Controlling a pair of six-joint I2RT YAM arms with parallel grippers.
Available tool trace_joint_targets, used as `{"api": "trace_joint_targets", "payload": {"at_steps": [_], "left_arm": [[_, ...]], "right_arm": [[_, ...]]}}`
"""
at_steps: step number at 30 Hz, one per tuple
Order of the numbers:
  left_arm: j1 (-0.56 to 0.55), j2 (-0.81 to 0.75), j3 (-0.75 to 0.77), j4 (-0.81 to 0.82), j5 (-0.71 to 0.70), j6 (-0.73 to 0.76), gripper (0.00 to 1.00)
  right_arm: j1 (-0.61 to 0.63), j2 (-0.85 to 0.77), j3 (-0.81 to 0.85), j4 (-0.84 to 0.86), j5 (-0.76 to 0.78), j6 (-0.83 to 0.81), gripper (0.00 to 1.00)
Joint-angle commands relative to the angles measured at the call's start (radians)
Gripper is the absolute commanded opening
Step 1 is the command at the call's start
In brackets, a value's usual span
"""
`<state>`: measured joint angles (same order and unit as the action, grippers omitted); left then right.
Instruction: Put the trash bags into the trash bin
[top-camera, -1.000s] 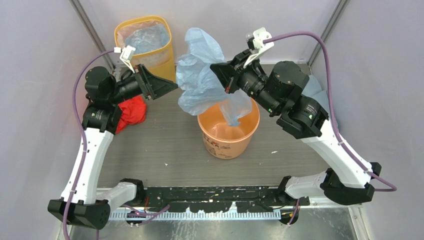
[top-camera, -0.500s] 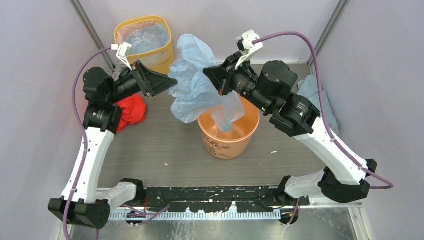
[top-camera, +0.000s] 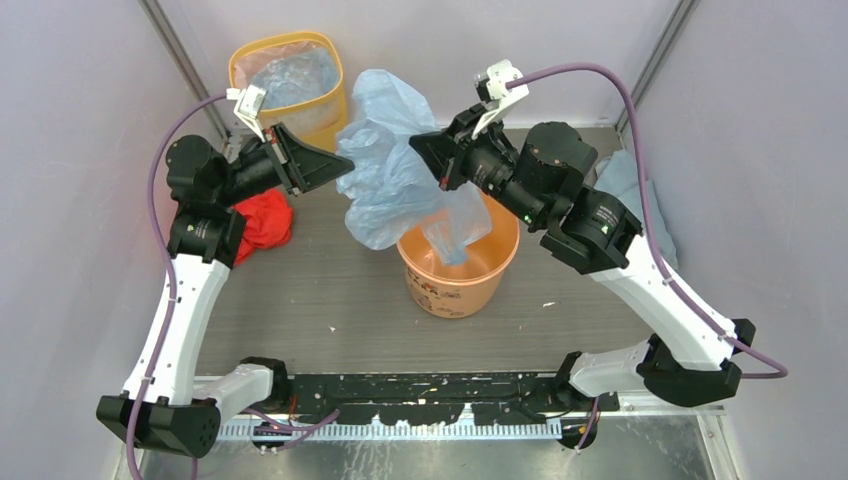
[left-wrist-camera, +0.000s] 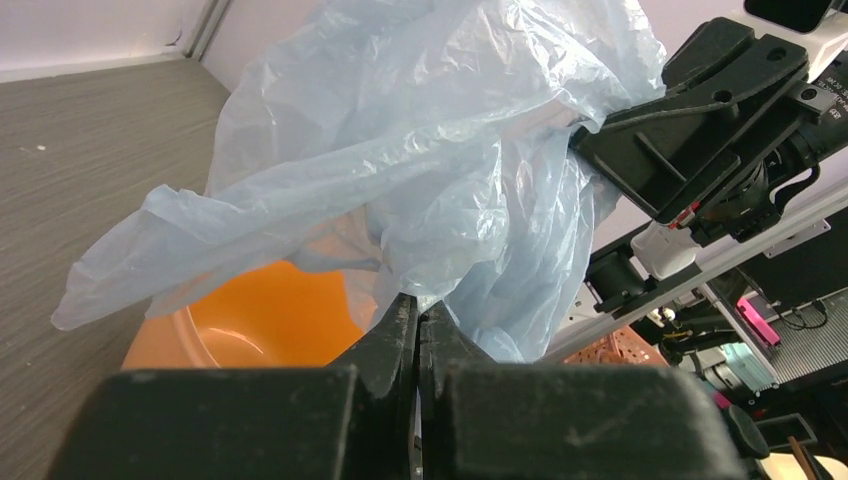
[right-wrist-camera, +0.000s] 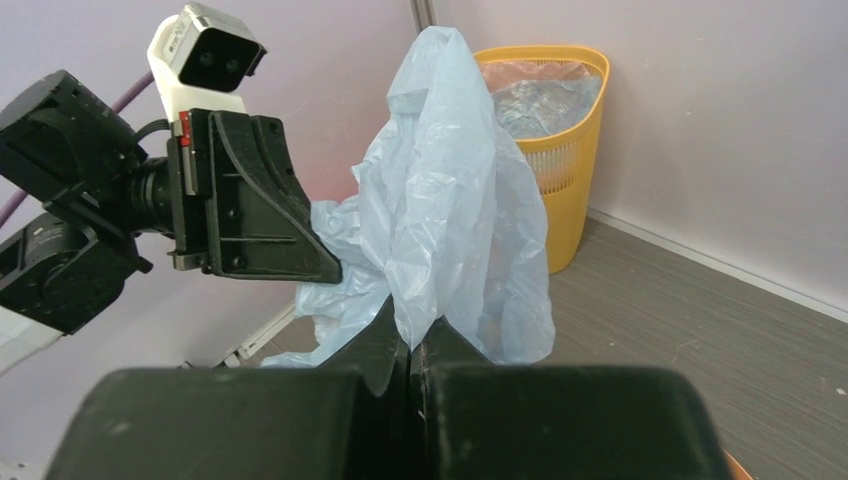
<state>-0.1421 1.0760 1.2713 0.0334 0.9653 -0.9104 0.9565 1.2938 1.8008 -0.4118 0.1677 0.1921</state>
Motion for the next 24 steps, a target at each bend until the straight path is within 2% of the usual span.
{"api": "trace_joint_targets", "payload": {"at_steps": [1,6,16,24], "left_arm": [[-0.002,-0.026,0.036,-0.003,0.05,0.022,0.0],[0.004,-0.037,0.069,-0.072,0.077,0.055,0.0],[0.046,-0.057,0.087,-0.083,0.149,0.036,0.0],[0.11,-0.077,0.13,-0.066,0.212,-0.007,0.0]], "right_arm": [[0.004,-0.058,0.011,0.007,0.07,-0.045,0.01],[0.005,-0.094,-0.001,-0.034,0.166,-0.103,0.01],[0.002,-0.123,-0.007,-0.09,0.334,-0.186,0.01],[-0.043,-0.15,-0.036,-0.092,0.391,-0.209,0.01]]}}
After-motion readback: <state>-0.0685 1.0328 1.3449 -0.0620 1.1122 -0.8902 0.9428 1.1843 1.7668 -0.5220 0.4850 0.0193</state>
